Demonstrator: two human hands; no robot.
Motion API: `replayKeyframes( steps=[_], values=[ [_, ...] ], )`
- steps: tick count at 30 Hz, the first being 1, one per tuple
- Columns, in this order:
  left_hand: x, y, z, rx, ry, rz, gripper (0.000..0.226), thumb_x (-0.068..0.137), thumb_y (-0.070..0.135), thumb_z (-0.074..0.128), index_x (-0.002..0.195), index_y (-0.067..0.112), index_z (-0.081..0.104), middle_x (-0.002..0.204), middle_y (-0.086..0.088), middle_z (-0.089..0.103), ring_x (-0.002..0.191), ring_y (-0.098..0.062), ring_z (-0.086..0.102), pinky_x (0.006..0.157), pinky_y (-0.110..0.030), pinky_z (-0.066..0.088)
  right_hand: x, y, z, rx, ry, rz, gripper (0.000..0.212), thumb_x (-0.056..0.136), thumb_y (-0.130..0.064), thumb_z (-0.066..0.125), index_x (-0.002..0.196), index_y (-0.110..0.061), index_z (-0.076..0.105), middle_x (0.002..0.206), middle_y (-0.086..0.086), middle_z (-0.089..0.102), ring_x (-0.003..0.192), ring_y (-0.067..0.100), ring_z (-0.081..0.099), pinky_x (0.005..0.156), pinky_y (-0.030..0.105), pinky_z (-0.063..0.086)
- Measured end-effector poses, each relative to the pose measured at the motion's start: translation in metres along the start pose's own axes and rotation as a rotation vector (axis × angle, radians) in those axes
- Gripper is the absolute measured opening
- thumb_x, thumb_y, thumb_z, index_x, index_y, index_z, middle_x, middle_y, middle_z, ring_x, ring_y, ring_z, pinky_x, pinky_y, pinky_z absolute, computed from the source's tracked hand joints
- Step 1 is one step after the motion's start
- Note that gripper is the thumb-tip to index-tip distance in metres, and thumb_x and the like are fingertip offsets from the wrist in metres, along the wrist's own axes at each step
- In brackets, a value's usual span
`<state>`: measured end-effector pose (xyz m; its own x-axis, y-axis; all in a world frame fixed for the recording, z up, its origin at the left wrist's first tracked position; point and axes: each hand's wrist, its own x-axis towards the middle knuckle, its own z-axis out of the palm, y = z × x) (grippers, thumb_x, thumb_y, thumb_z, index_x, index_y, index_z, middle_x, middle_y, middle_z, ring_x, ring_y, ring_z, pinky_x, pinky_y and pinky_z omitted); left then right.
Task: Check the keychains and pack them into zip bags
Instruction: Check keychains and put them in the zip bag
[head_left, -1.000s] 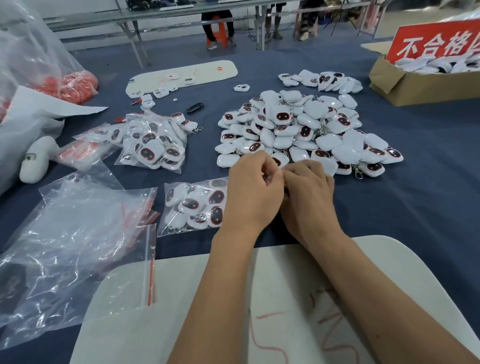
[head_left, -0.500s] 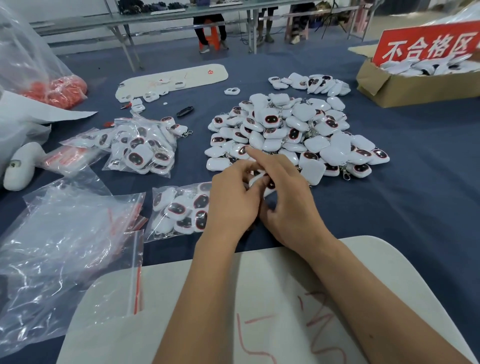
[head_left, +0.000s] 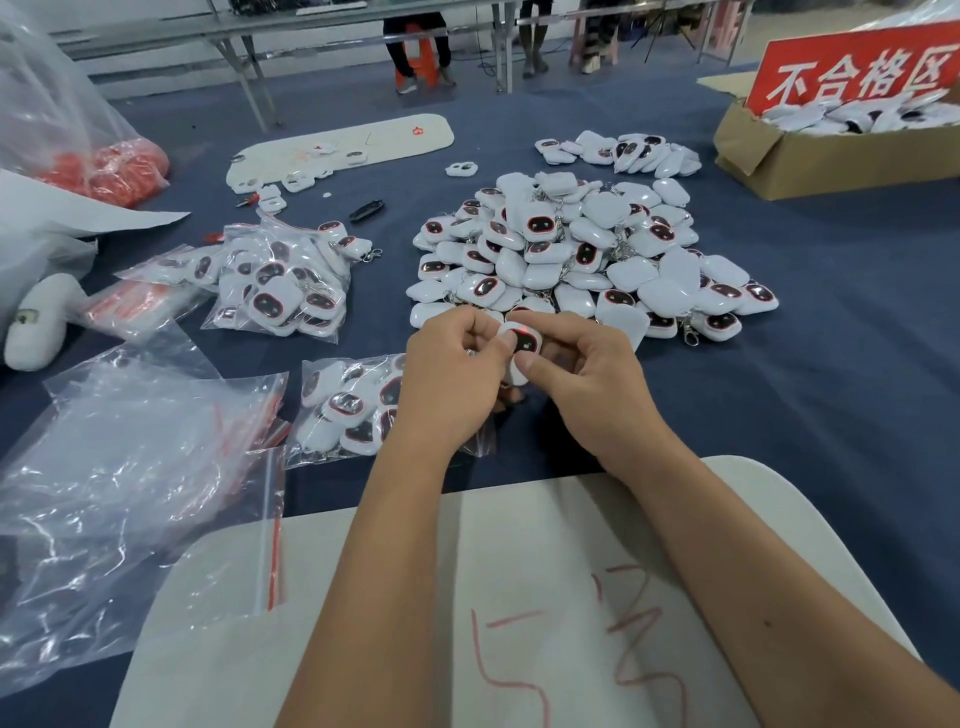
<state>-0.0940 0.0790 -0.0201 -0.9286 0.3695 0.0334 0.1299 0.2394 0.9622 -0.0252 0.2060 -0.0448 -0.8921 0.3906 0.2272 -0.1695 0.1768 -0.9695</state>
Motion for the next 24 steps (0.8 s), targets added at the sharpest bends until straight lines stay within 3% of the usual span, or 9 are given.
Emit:
replayKeyframes(
  steps=[5,10,14,19,21,24],
  values=[
    [-0.0003,-0.0005,-0.0012,-0.091,-0.052,-0.038,0.012,0.100,0.016,0.066,0.099,0.004,0.065,0.093,-0.021,0.071,0.054,-0.021,0.068,0.051,-0.030,0.055,0.0017,0.0022,-0.0017,0.058,-0.021,-0.002,0.036,0.097,0.002,0.065,0.125,-0.021,0.073,0.110,0.001,0.076,0.095,0.008,0.072,0.084,0.025,0.055],
    [-0.0011,-0.0010,0.0000,-0.110,-0.023,-0.024,0.012,0.100,0.019,0.067,0.098,0.007,0.067,0.099,-0.020,0.071,0.055,-0.022,0.068,0.050,-0.025,0.052,0.0017,0.0036,-0.0026,0.158,0.015,0.044,0.028,0.099,-0.001,0.066,0.123,-0.013,0.073,0.083,-0.005,0.076,0.073,0.007,0.068,0.066,0.022,0.057],
    [-0.0018,-0.0022,0.0023,-0.083,-0.003,0.005,0.011,0.099,0.021,0.069,0.097,0.010,0.068,0.094,-0.014,0.072,0.052,-0.017,0.068,0.048,-0.024,0.052,0.0037,0.0026,-0.0048,0.129,0.098,0.069,0.015,0.099,-0.007,0.067,0.107,-0.014,0.079,0.074,-0.008,0.074,0.065,0.003,0.063,0.065,0.014,0.051],
    [-0.0011,-0.0035,0.0036,0.018,0.001,0.062,0.010,0.097,0.023,0.070,0.088,0.020,0.068,0.080,0.001,0.068,0.057,-0.017,0.071,0.046,-0.027,0.053,0.0032,0.0021,-0.0033,0.073,0.120,0.054,0.014,0.098,-0.006,0.069,0.099,-0.018,0.078,0.079,-0.007,0.075,0.069,0.003,0.062,0.070,0.016,0.052],
    [0.0007,-0.0054,0.0008,0.112,0.038,0.127,0.011,0.095,0.027,0.072,0.085,0.025,0.070,0.077,0.005,0.068,0.061,-0.012,0.067,0.053,-0.028,0.056,0.0027,0.0006,-0.0029,0.083,0.104,0.049,0.017,0.099,-0.006,0.068,0.098,-0.020,0.076,0.075,-0.009,0.073,0.066,0.002,0.060,0.066,0.015,0.051],
    [0.0018,-0.0064,-0.0040,0.191,0.060,0.186,0.012,0.091,0.029,0.074,0.080,0.028,0.071,0.075,0.009,0.069,0.065,-0.004,0.062,0.061,-0.018,0.051,0.0024,-0.0007,-0.0025,0.067,0.087,0.034,0.021,0.099,-0.006,0.068,0.094,-0.024,0.076,0.074,-0.007,0.071,0.066,0.006,0.058,0.065,0.018,0.050]
  ],
)
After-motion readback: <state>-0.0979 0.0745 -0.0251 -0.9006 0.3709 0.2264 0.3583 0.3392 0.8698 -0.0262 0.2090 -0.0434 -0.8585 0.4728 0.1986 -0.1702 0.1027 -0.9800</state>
